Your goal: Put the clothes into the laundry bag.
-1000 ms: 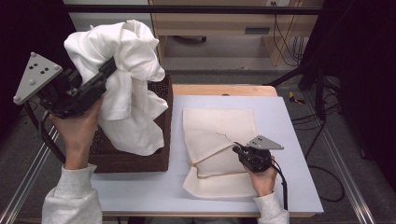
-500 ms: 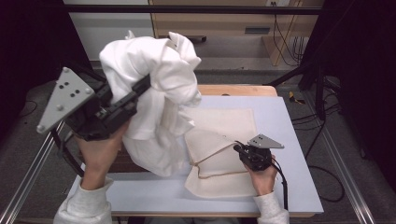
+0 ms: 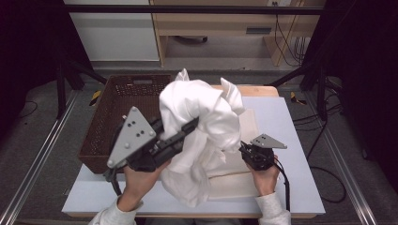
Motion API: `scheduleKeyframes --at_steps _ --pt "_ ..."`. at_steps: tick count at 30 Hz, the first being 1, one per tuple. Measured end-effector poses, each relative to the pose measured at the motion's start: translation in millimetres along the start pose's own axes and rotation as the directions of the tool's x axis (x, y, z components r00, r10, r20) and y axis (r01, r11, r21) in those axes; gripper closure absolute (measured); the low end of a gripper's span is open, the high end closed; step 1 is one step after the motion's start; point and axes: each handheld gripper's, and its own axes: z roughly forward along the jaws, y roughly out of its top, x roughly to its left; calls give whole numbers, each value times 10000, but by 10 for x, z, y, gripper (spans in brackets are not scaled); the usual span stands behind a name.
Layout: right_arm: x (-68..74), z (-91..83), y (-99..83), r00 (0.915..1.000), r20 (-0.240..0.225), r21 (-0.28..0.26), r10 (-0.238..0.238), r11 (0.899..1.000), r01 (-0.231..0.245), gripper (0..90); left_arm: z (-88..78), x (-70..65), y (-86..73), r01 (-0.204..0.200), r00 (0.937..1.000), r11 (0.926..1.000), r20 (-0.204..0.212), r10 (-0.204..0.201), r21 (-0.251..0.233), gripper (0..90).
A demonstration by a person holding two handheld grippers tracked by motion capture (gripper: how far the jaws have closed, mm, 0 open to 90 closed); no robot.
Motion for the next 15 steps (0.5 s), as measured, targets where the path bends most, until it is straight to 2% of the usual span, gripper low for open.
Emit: scheduleKeyframes --at_steps 4,5,6,10,11,12,13,14,15 --pt "-4 7 -6 10000 18 -49 53 10000 -52 857 66 -82 -236 57 9994 9993 330 -69 381 661" --pt "-4 7 -6 10000 18 -49 53 10000 -52 857 66 -82 -236 57 9994 9993 330 -69 381 661" --pt "-8 9 -6 10000 13 -86 15 10000 -15 857 100 -108 -362 151 9987 9980 471 -180 612 661" --pt "-17 22 -8 10000 61 -164 61 9998 -60 856 169 -151 -598 273 9969 9946 703 -345 1005 659" --pt "-17 22 -8 10000 61 -164 61 9998 -60 856 169 -151 -598 273 9969 9946 703 -345 1005 659" --pt "-17 28 -11 10000 77 -171 63 9998 -61 856 202 -169 -706 197 9969 9912 734 -296 1310 659" --pt "-17 28 -11 10000 77 -171 63 9998 -61 856 202 -169 -706 197 9969 9912 734 -296 1310 658" --pt "-25 33 -14 9999 57 -190 111 9998 -110 856 235 -185 -802 174 9966 9865 769 -303 1630 658" --pt "-25 33 -14 9999 57 -190 111 9998 -110 856 235 -185 -802 174 9966 9865 769 -303 1630 658"
